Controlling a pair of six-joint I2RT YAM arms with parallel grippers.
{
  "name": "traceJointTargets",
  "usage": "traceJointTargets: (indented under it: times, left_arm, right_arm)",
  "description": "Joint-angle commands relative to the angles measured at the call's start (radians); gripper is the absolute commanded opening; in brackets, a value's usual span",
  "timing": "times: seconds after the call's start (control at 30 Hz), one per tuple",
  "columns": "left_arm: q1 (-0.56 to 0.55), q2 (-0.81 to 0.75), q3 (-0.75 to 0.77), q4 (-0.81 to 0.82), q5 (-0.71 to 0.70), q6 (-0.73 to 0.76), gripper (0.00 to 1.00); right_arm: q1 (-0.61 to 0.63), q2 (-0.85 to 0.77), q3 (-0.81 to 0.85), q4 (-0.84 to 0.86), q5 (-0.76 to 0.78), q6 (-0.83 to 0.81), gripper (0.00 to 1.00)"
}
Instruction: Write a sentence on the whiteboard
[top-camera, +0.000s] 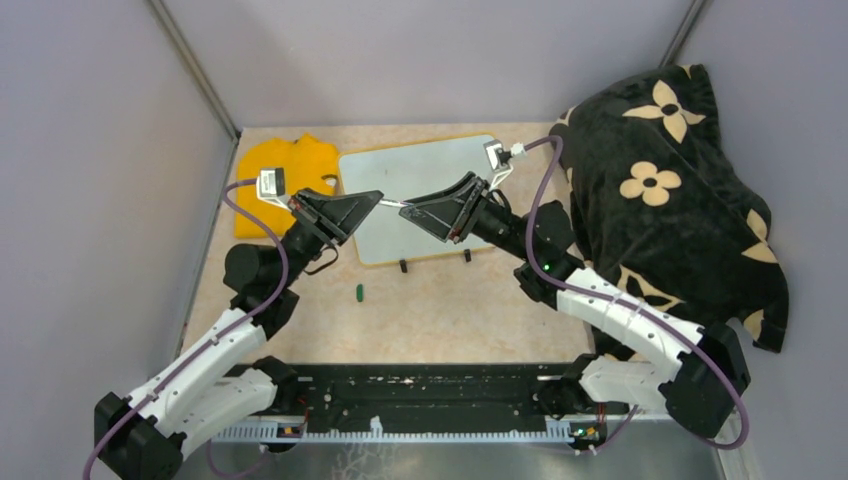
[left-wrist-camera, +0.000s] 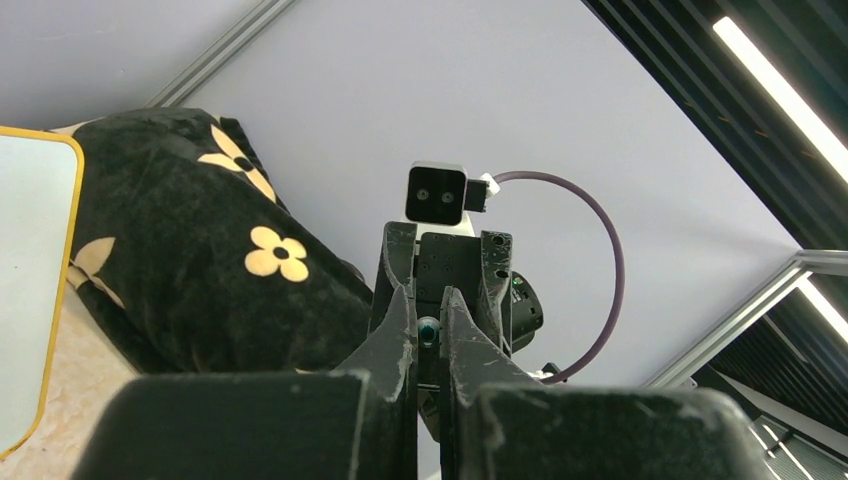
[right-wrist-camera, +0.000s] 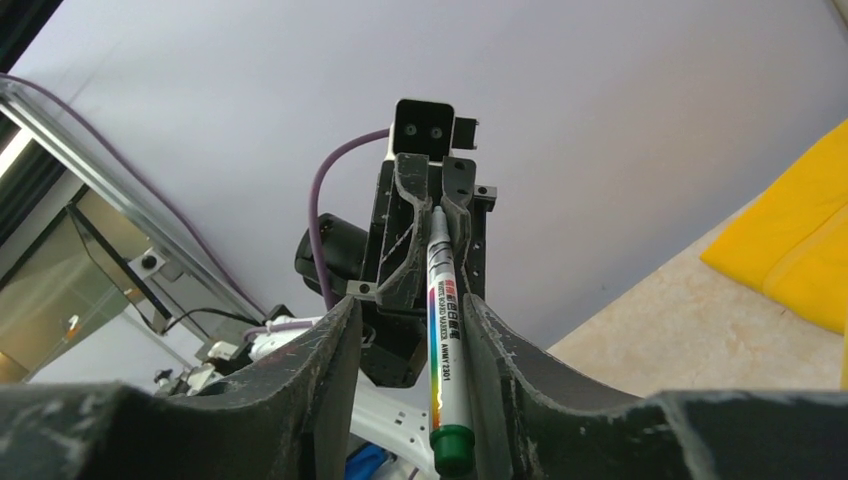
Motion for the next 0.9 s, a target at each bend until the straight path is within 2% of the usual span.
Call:
traceJointTargets:
  times: [0.0, 0.2, 0.53, 0.87]
  left_arm:
    - [-0.003, 0.003, 0.006, 0.008, -0.005, 0.015, 0.00]
    - [-0.004, 0.005, 0.023, -0.040, -0.002, 0.044, 0.00]
    - [-0.004, -0.003, 0.018, -0.059, -0.004, 0.056, 0.00]
    - [-0.004, -0.008, 0.016, -0.072, -0.010, 0.063, 0.00]
  right_arm:
    - [-0.005, 0.007, 0.060, 0.026, 0.006, 0.012, 0.38]
    - [-0.004, 0.011, 0.064, 0.001, 0.014, 0.013, 0.34]
    - [-0.013, 0.004, 0.051, -0.012, 0.049, 0.020, 0.36]
    - [-0.016, 0.013, 0.047, 0.000, 0.031, 0.027, 0.28]
